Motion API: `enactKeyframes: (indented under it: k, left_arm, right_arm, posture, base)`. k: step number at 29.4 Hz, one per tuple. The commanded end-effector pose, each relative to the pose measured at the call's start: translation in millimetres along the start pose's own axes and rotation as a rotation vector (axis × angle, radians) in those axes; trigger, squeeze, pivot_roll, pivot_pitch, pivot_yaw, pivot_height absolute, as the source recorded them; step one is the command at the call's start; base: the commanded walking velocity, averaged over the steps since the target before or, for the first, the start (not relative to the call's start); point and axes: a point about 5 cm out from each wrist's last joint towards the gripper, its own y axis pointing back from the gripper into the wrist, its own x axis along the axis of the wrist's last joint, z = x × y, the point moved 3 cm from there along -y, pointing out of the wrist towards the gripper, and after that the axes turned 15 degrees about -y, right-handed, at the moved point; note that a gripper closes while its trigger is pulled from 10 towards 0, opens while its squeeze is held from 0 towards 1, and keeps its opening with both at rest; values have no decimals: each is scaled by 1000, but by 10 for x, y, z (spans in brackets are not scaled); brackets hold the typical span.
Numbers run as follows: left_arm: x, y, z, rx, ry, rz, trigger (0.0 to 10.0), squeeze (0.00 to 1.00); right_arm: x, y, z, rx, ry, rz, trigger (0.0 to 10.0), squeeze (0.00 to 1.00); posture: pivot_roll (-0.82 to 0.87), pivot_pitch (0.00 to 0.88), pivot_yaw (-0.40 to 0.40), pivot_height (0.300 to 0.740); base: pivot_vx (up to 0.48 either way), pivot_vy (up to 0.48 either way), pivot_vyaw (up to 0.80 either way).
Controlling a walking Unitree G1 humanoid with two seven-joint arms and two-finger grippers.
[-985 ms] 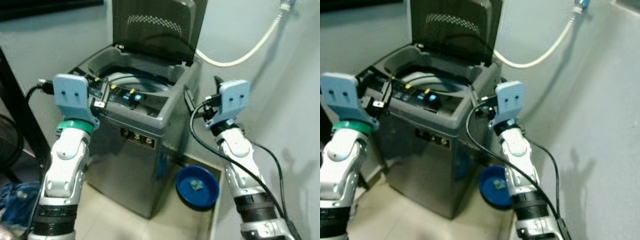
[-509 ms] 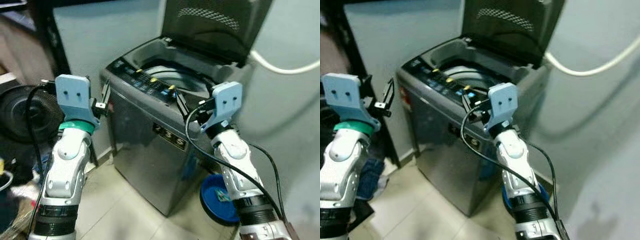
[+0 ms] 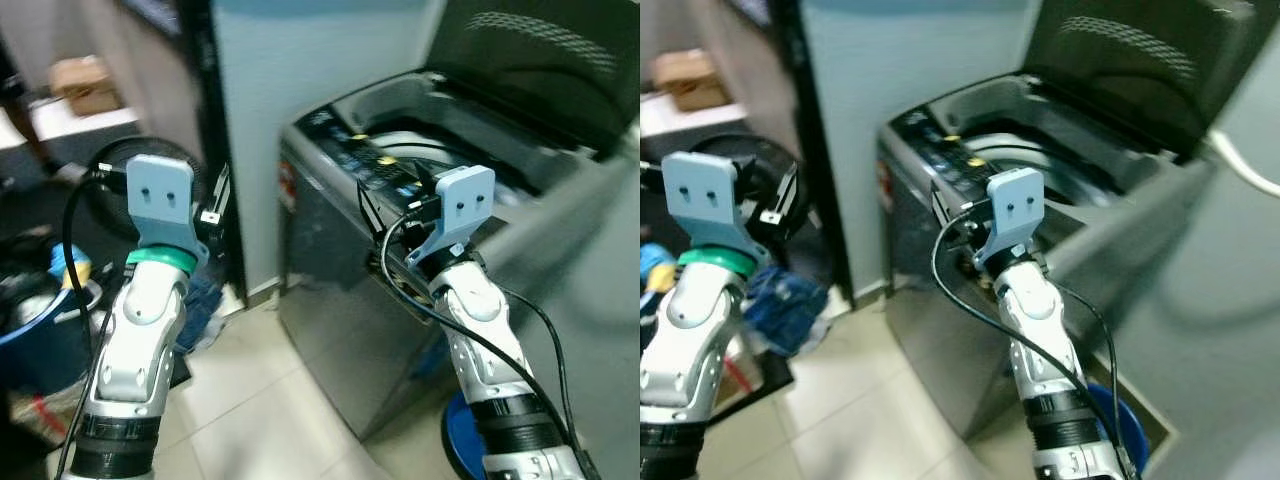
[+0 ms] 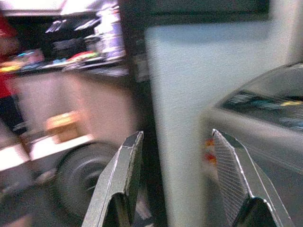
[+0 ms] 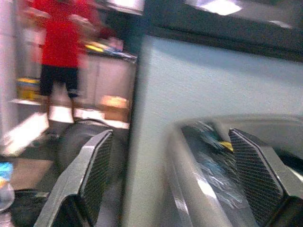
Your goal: Clothes washing
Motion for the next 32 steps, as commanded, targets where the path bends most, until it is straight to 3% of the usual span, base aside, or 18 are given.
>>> enactKeyframes:
  k: [1,26,32]
  left_arm:
    - [33,25,105,-31,5,9,10000,0]
    - [31,14,133,-42,-2,11,10000,0]
    - [38,17,135,-39,-2,18,10000,0]
  right_arm:
    - [-29,56,89,-27,1,-17,10000,0]
    - [-26,65,78,-25,-14,-15,10000,0]
    - [-12,61,54,-29,-18,-4,10000,0]
  posture:
    - [95,11,-24,740]
    - [94,14,-20,740]
    - [93,14,-20,740]
  base:
    - [0,0,788]
    - [0,0,779]
    - [259,0,0]
